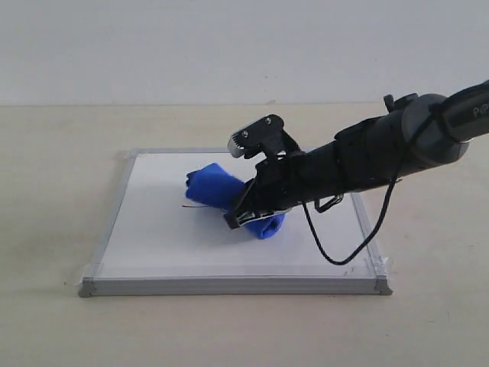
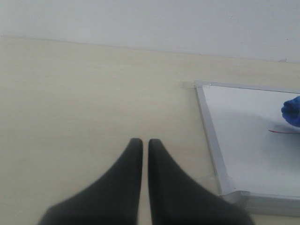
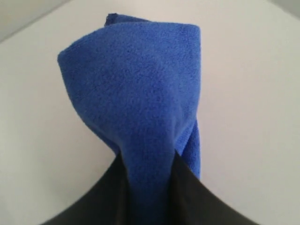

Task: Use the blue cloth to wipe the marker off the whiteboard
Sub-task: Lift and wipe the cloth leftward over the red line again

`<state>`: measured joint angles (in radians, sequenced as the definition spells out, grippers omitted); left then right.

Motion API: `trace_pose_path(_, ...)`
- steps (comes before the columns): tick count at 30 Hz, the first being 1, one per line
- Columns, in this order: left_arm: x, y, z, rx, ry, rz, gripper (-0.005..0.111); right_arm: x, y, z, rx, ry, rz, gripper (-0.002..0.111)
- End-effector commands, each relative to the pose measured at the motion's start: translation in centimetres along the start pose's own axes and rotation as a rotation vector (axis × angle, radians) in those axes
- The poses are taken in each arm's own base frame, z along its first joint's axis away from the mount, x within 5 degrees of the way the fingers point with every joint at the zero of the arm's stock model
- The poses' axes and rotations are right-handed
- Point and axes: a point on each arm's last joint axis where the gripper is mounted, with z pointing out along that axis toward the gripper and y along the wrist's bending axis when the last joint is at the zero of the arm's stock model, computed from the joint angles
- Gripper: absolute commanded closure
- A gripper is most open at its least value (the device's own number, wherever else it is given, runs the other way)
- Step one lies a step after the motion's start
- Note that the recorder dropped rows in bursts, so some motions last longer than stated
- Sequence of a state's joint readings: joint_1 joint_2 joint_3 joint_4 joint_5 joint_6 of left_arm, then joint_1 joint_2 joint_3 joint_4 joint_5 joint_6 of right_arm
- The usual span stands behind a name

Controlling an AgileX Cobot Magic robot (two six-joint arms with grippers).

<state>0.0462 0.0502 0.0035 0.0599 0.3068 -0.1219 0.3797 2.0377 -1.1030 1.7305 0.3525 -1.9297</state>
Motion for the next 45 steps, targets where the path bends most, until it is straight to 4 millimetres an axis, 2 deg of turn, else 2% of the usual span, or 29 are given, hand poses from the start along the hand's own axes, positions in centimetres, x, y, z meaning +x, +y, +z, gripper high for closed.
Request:
trace_pose_path(1, -0.3, 0.0, -0.1, 0.003, -0.022, -0.003, 0.102, -4.0, -2.3, -2.0, 0.222, -0.066, -0.044, 0.108)
trace_pose_path(3, -0.3, 0.0, -0.1, 0.003, -0.022, -0.003, 0.102, -5.4, -2.6, -2.4, 0.241, -0.102, -0.054, 0.108)
trace_pose_path(7, -0.3, 0.0, -0.1, 0.003, -0.022, -0.003, 0.102, -6.1, -2.7, -2.3, 0.247, -0.12, -0.081, 0.108)
trace_pose_path(14, -0.3, 0.0, -0.1, 0.003, -0.022, -0.003, 0.102, -3.7, -3.3, 0.2, 0.241, -0.038, -0.065, 0.108)
trace_pose_path(19, -0.3, 0.0, -0.1, 0.003, -0.022, -0.003, 0.102, -2.3, -2.8, 2.0, 0.197, 0.001, -0.07, 0.108)
trace_pose_path(22, -0.3, 0.0, -0.1, 0.003, -0.022, -0.003, 0.102, -2.1, -1.6, 2.7, 0.176, 0.012, -0.087, 0.108)
trace_pose_path(32, -0.3, 0.0, -0.1, 0.003, -0.022, -0.003, 0.102, -1.1, 4.4, 5.6, -0.005, 0.039, -0.133, 0.108)
trace_pose_path(36, -0.3, 0.0, -0.1, 0.003, -0.022, -0.003, 0.102, -1.1, 6.4, 6.0, -0.072, 0.034, -0.157, 0.108)
trace_pose_path(39, -0.3, 0.0, -0.1, 0.003, -0.022, -0.003, 0.102, -1.0, 5.6, 6.0, 0.034, 0.063, -0.206, 0.108)
trace_pose_path(43, -0.3, 0.0, -0.1, 0.003, -0.022, -0.003, 0.102, -0.2, 2.5, 5.6, 0.324, 0.178, -0.312, 0.108)
trace_pose_path(45, -0.3, 0.0, -0.1, 0.003, -0.022, -0.003, 0.102, 0.0, 1.3, 5.3, 0.384, 0.207, -0.348, 0.108)
